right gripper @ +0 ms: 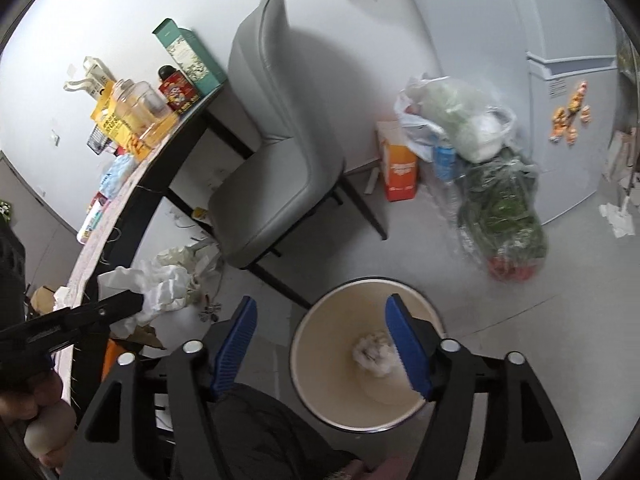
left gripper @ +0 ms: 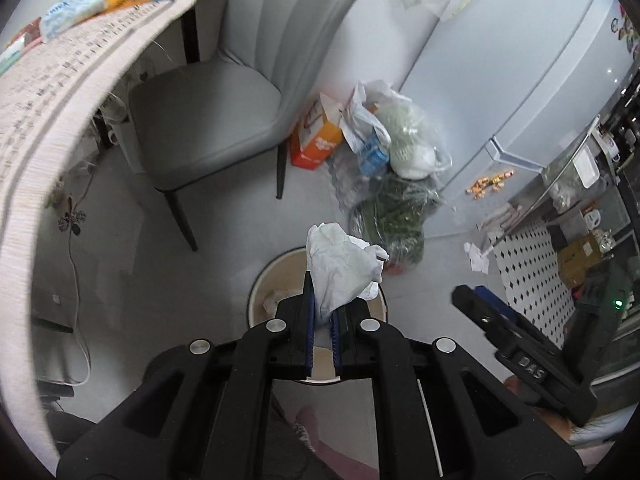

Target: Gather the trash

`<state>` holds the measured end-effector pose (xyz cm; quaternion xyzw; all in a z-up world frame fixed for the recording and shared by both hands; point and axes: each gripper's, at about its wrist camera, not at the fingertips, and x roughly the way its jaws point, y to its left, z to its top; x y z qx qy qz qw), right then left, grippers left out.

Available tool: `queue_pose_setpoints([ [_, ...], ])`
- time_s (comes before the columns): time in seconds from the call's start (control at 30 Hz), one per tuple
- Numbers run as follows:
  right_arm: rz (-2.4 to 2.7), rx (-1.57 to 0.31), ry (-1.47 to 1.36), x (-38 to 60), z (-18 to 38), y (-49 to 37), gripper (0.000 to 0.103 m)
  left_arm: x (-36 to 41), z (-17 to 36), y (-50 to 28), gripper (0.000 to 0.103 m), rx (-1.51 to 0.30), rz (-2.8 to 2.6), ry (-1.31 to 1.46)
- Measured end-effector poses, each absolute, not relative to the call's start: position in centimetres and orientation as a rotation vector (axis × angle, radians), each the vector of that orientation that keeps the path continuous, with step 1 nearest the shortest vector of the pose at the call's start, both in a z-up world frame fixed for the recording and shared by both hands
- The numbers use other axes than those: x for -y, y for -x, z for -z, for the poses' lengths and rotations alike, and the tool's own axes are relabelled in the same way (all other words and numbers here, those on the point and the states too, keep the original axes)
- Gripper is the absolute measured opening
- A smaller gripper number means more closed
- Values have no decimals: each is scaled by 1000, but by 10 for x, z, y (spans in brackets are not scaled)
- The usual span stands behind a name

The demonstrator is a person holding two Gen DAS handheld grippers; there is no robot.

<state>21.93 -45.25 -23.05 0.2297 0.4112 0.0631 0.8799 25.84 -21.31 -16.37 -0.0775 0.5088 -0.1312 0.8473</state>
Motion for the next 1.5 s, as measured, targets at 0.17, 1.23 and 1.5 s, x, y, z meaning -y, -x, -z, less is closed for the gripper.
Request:
queue_pose_setpoints([
  [0.17, -84, -853, -491, 480, 225, -207, 69, 236, 175, -262, 7, -1104, 316, 148],
  [1.23, -269, -728, -402, 385, 126, -203, 96, 107, 76, -219, 97, -821, 167, 394],
  [1.5, -322, -700, -355, 342, 103, -191, 96, 64, 45, -183, 97, -730, 110, 408],
])
